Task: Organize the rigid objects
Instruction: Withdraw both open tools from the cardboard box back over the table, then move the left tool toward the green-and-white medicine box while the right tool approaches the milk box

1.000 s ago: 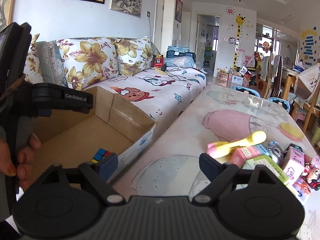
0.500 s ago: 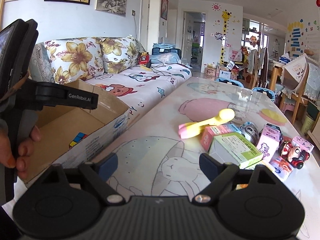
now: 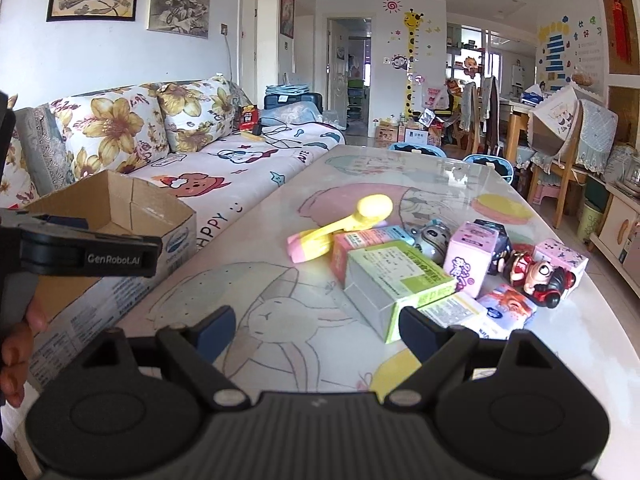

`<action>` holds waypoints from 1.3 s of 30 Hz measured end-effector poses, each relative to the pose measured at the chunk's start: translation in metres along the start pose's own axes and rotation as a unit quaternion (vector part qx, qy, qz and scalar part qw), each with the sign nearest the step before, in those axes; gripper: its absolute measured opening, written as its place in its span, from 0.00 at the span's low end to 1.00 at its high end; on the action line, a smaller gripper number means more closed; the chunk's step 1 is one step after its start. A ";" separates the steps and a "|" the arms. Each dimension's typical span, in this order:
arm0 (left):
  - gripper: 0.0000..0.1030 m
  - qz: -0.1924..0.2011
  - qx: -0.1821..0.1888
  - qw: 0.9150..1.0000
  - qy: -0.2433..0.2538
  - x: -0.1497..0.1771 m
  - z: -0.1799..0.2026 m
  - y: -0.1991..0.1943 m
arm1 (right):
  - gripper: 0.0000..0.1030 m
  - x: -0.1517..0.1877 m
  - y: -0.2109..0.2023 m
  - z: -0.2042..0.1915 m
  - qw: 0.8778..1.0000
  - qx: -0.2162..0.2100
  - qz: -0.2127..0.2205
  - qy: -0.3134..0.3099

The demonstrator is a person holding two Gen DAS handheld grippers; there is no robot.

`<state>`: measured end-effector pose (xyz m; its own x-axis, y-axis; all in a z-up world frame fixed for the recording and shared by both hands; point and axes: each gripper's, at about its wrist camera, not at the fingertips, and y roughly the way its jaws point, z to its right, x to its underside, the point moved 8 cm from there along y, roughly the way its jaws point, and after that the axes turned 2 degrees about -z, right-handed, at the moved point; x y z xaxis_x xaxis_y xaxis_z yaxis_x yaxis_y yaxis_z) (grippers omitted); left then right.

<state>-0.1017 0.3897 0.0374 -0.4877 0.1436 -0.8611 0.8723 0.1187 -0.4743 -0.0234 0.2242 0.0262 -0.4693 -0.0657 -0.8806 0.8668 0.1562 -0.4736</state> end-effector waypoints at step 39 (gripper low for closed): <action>1.00 0.003 0.045 0.995 0.086 0.017 0.050 0.008 | 0.92 0.004 -0.007 0.108 0.995 0.081 0.013 0.051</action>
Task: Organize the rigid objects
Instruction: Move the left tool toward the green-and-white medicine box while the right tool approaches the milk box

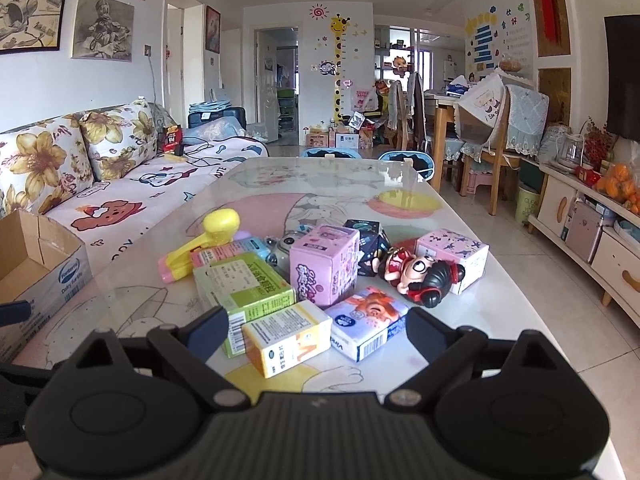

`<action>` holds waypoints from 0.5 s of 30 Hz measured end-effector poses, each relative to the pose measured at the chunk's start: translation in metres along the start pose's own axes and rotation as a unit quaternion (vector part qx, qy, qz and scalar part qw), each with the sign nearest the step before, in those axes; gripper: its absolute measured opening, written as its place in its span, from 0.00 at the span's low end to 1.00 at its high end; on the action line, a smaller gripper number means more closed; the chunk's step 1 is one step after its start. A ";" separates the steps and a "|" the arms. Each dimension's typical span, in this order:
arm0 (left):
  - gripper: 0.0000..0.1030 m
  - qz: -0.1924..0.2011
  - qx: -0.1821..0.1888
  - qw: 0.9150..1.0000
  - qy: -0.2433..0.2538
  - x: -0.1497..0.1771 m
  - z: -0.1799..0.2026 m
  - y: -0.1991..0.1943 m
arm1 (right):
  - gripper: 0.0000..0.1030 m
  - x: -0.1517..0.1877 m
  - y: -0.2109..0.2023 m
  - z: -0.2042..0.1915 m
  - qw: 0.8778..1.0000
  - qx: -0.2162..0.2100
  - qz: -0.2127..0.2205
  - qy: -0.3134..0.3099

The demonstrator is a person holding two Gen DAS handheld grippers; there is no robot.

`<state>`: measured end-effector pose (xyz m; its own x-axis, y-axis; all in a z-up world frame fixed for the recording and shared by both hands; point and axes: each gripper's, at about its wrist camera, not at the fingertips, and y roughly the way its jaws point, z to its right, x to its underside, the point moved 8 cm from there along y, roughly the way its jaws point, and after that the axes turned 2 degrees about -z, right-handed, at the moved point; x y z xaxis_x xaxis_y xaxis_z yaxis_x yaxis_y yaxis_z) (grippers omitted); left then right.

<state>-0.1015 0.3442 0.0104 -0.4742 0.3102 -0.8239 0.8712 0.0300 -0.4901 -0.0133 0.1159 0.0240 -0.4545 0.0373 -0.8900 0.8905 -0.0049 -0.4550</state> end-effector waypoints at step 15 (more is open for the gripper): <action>1.00 -0.024 0.016 0.999 -0.033 0.003 0.019 -0.010 | 0.95 0.010 0.031 0.036 0.999 0.034 -0.027 0.005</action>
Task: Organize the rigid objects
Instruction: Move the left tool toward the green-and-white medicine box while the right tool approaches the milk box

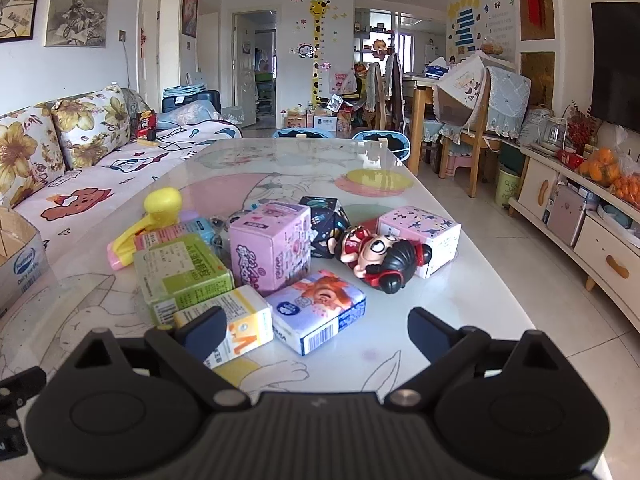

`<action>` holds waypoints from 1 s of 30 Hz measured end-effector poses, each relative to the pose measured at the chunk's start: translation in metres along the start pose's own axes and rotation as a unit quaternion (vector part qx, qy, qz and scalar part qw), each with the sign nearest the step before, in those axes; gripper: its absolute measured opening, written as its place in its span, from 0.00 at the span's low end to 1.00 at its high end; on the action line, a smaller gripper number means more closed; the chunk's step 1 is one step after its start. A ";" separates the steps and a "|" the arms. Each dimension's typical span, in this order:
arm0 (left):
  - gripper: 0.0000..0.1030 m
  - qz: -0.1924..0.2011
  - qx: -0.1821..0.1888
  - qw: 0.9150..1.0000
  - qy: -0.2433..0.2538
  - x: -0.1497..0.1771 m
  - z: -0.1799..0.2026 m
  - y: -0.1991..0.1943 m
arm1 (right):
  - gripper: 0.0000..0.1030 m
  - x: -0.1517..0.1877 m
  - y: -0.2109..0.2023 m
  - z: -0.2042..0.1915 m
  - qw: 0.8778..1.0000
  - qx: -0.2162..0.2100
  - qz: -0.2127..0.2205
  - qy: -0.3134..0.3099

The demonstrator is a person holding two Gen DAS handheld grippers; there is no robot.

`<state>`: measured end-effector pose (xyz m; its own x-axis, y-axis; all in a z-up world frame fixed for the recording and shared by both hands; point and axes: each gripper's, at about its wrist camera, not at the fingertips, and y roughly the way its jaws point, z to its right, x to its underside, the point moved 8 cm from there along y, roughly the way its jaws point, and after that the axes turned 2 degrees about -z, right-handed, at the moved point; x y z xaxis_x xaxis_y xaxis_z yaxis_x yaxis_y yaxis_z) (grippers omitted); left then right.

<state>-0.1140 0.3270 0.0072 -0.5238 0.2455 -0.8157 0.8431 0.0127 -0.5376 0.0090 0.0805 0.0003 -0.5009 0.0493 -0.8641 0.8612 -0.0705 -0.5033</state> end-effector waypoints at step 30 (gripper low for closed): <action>1.00 0.016 0.050 0.999 -0.009 -0.031 0.071 0.049 | 0.97 0.002 0.049 0.054 0.998 -0.026 -0.044 0.048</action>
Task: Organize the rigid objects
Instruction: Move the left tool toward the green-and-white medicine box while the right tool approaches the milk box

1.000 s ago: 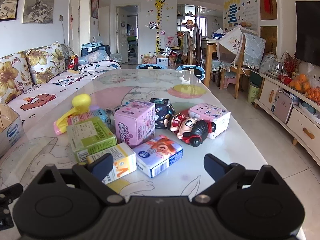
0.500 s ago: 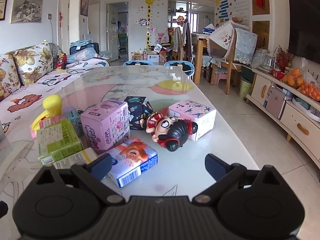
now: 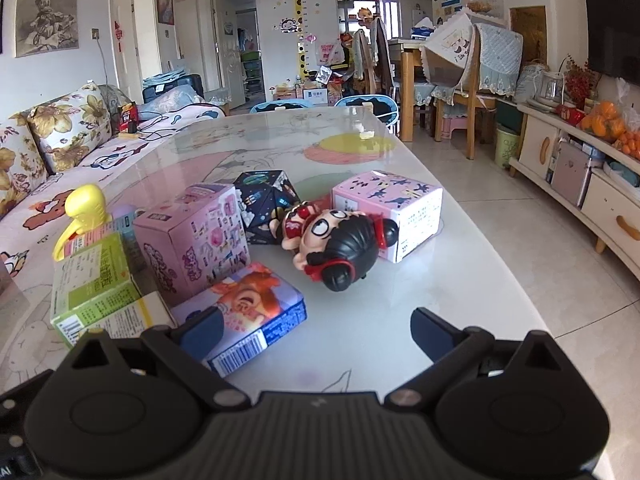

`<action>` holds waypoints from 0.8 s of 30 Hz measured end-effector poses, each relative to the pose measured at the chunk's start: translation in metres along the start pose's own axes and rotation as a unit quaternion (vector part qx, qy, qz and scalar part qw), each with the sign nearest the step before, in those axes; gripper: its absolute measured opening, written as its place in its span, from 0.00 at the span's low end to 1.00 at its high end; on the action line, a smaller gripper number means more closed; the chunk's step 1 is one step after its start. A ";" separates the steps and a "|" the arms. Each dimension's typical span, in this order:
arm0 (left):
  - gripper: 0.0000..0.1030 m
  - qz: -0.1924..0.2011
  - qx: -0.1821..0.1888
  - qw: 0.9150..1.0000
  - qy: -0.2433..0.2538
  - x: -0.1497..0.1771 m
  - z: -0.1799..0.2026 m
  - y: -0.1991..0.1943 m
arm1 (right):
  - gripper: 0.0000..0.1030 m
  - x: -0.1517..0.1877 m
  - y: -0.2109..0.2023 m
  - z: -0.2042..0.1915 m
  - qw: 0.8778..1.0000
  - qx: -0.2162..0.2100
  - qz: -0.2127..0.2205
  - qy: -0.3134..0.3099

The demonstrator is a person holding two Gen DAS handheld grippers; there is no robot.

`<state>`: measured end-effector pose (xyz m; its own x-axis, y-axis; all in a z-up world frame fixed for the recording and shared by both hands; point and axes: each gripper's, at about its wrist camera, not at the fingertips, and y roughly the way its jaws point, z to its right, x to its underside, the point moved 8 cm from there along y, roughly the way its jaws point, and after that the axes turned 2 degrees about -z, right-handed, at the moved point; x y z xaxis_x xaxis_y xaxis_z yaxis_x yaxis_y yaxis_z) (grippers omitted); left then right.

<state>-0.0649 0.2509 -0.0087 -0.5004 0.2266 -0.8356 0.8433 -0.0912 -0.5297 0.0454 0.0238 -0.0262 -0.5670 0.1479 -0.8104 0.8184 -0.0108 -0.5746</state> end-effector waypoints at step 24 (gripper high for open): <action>1.00 -0.061 0.040 0.988 -0.135 -0.050 -0.004 0.030 | 0.96 0.000 0.008 -0.022 0.993 -0.082 -0.004 -0.082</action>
<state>-0.0139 0.2407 0.0174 -0.6413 -0.0260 -0.7668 0.7602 -0.1572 -0.6304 0.0541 0.0451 -0.0290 -0.5695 -0.0157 -0.8218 0.8108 0.1535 -0.5649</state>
